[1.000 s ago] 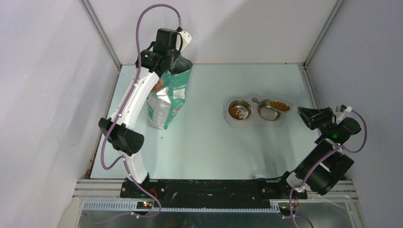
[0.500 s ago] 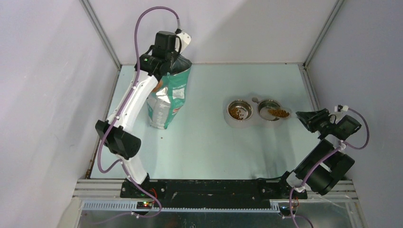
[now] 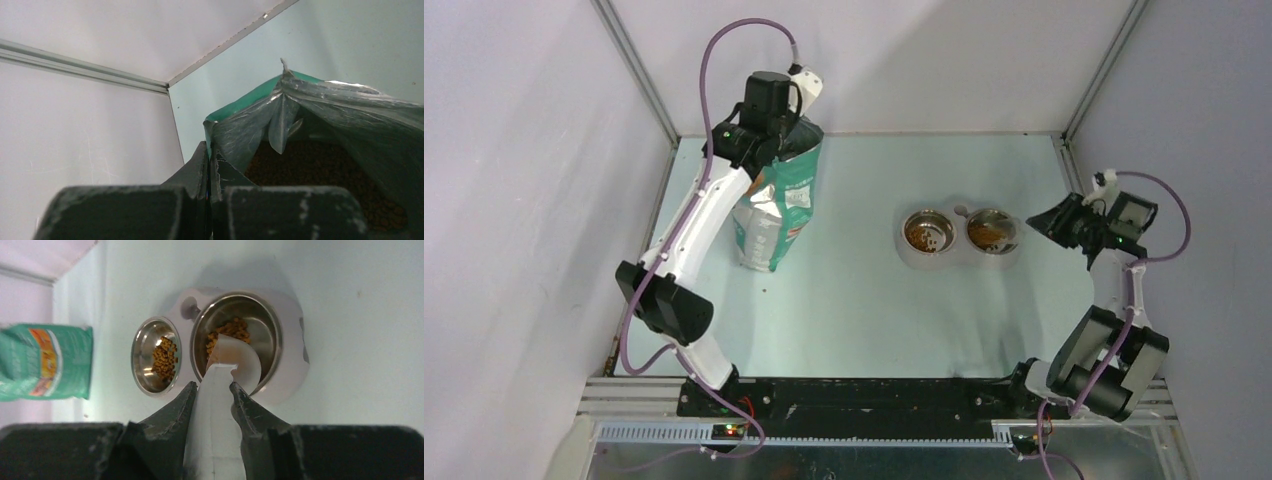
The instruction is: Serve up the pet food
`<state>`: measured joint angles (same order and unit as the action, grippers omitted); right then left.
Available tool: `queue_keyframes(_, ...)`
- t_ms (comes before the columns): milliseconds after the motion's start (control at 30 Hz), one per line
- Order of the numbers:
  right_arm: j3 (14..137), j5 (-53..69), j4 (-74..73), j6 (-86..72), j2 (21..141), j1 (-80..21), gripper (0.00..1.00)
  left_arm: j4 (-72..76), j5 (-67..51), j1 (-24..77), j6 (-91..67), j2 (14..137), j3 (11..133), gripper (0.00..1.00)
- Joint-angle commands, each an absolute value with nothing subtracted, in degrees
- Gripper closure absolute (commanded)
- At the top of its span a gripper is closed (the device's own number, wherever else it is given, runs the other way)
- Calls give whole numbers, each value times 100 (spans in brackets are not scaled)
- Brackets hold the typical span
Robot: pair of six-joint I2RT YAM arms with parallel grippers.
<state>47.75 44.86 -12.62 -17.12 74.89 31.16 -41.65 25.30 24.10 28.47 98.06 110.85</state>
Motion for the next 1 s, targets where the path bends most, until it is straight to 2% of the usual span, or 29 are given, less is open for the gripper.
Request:
queue_keyframes(0,5678,3437,-2366,-250,7199,2388,100,-3853,2547,2435,2767,9423,10936,100)
queue_keyframes(300,6701,1752,-3881,1869,7011,760,100,-4037,2225,2435,2469,9309,11092,100)
queue_keyframes(433,7092,1514,-4220,2056,6911,550,100,-4058,2051,2428,2352,9210,11001,100)
queue_keyframes(533,7737,1761,-4436,1511,7091,561,100,-4105,1956,2407,2241,9210,11010,100)
queue_keyframes(700,9937,3488,-4678,15,7947,728,100,-4699,1812,2398,2117,9385,11471,100)
queue_keyframes(800,10809,4349,-4106,-1252,8650,516,100,-4766,1807,2391,2102,9401,11524,100)
queue_keyframes(967,11969,4975,-2943,-2871,9698,-181,100,-4885,1716,2326,1710,9435,11667,100)
